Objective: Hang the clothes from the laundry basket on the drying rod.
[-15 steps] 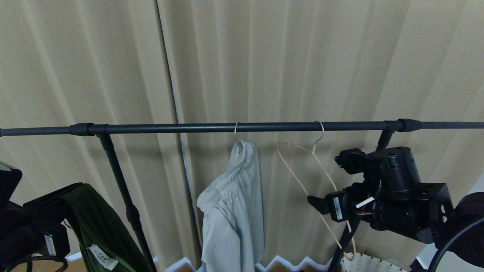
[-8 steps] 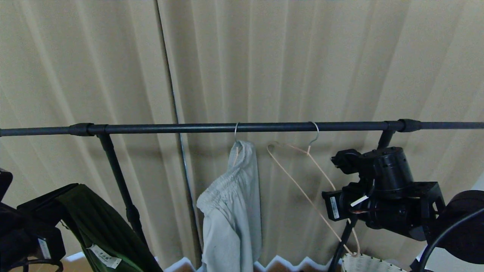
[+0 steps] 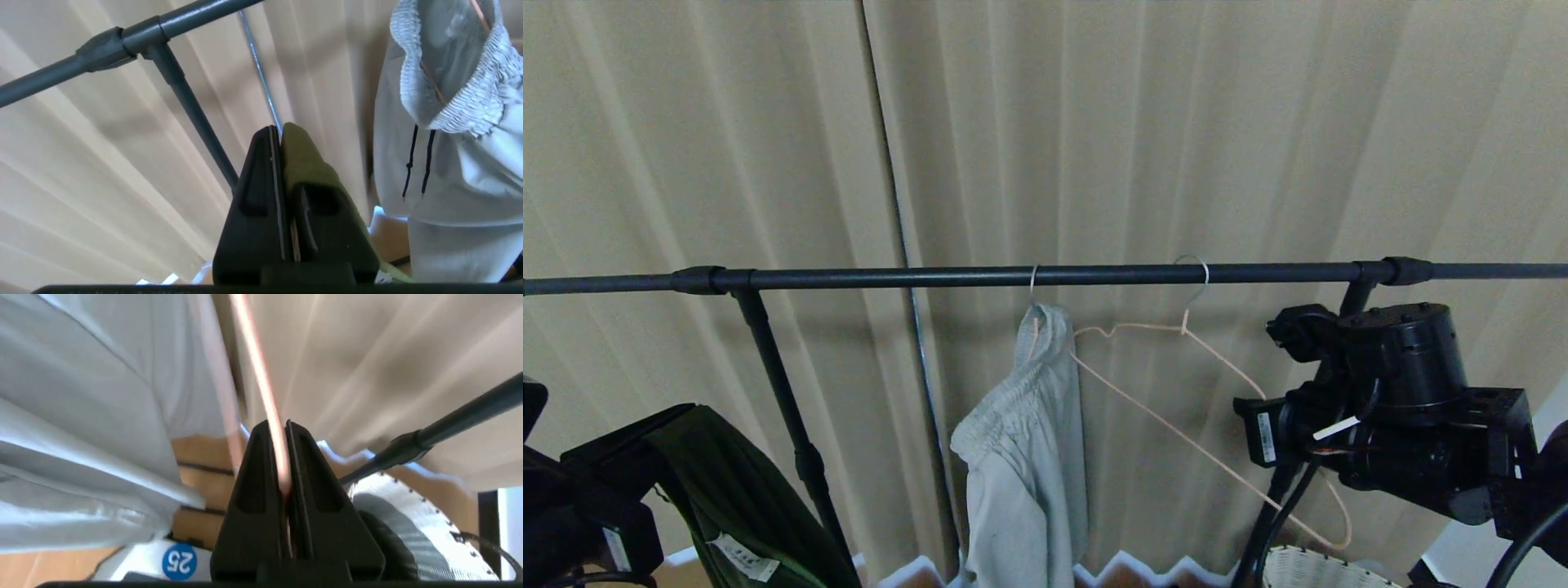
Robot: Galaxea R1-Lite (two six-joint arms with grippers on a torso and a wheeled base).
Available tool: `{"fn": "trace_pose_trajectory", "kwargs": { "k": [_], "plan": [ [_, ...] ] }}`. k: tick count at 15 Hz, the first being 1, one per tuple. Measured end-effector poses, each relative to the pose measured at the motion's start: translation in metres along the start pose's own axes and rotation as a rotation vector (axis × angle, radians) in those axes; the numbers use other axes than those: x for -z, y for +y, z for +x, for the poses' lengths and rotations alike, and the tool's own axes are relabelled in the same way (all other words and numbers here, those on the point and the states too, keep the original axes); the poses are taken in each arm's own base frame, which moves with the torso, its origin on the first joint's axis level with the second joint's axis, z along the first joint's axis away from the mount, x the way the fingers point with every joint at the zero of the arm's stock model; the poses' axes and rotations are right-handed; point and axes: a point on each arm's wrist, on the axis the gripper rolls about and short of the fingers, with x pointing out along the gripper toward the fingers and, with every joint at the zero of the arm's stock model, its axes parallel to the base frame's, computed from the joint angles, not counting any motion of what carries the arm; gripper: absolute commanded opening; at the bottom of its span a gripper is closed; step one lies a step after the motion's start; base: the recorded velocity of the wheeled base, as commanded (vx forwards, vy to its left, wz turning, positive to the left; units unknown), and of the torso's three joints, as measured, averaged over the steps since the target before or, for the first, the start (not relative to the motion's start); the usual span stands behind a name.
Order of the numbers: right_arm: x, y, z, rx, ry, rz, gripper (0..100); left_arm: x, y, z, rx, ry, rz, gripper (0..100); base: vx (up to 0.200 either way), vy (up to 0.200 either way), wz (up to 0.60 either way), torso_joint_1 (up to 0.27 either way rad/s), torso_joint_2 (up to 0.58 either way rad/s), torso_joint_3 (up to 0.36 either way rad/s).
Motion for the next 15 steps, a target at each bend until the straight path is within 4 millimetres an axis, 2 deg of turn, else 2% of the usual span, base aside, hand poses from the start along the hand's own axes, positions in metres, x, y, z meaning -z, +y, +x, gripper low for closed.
{"fn": "trace_pose_trajectory", "kwargs": {
  "k": [4, 9, 15],
  "plan": [
    [-0.01, -0.004, -0.02, -0.015, -0.071, 0.022, 0, -0.002, -0.001, 0.001, 0.041, -0.015, 0.001, 0, 0.0, 0.0, 0.0, 0.0, 0.0, 0.0],
    [-0.003, -0.012, -0.04, -0.019, -0.097, 0.03, 0, -0.004, -0.002, 0.007, 0.043, -0.001, 0.004, 0, 0.0, 0.0, 0.0, 0.0, 0.0, 0.0],
    [0.013, -0.025, -0.066, -0.018, -0.121, 0.039, 0, -0.008, -0.003, 0.02, 0.042, 0.0, 0.004, 0, -0.2, 0.0, 0.0, 0.002, 0.0, 0.003]
  ]
}}
